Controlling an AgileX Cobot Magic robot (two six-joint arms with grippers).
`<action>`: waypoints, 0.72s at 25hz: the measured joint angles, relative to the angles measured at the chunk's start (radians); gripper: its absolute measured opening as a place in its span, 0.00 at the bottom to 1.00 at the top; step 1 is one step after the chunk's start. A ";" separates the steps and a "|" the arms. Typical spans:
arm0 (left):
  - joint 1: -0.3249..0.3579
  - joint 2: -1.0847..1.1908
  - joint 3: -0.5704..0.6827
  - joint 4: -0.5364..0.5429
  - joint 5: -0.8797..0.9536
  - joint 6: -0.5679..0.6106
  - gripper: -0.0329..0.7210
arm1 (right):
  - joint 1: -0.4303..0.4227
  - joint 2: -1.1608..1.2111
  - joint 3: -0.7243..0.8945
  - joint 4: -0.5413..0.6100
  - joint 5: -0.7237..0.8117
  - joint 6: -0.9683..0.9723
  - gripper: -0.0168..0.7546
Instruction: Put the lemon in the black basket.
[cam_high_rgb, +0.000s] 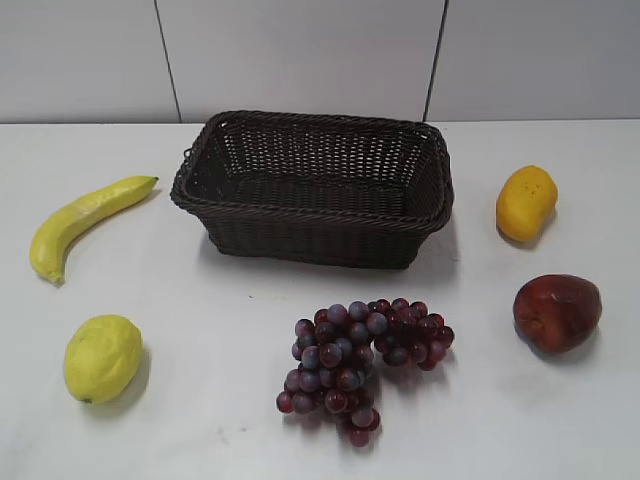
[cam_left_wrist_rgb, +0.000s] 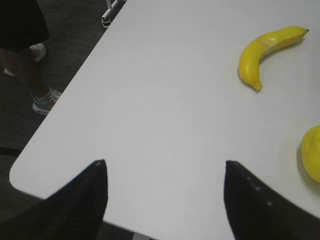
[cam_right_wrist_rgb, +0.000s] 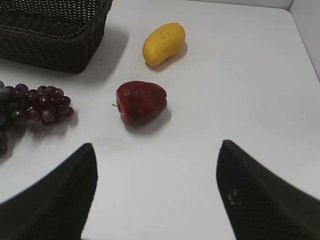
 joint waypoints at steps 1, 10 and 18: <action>0.000 0.000 0.000 0.000 0.000 0.000 0.76 | 0.000 0.000 0.000 0.000 0.000 0.000 0.75; 0.001 0.059 -0.033 -0.104 -0.229 0.020 0.76 | 0.000 0.000 0.000 0.000 0.000 0.000 0.75; -0.015 0.420 -0.034 -0.420 -0.392 0.307 0.76 | 0.000 0.000 0.000 0.000 0.000 0.001 0.75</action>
